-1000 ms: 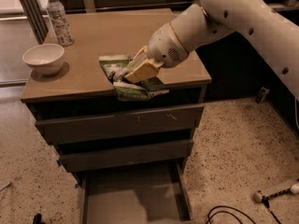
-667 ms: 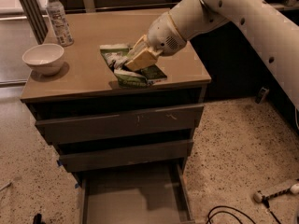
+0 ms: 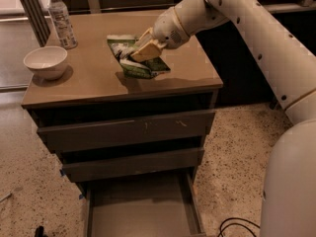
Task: Pick green jalapeno chip bag from bottom drawer and place on counter
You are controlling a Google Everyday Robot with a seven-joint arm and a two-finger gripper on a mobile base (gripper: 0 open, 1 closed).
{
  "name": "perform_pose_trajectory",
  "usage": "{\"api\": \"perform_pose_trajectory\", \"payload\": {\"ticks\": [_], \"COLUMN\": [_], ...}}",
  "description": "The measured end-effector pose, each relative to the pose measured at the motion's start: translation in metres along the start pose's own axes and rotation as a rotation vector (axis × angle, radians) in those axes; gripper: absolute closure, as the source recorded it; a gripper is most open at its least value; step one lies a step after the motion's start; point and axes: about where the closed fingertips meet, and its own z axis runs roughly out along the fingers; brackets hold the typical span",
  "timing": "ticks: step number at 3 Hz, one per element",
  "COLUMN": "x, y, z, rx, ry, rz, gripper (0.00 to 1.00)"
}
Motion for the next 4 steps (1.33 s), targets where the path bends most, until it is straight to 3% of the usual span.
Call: {"api": "perform_pose_trajectory", "payload": {"ticks": [1,4], "x": [0.016,0.026], "y": [-0.022,-0.053], "z": [0.031,0.043], "rx": [-0.012,0.047], "ry": [-0.010,0.005], "rz": [0.000,0.028], "gripper": [1.00,1.00]}}
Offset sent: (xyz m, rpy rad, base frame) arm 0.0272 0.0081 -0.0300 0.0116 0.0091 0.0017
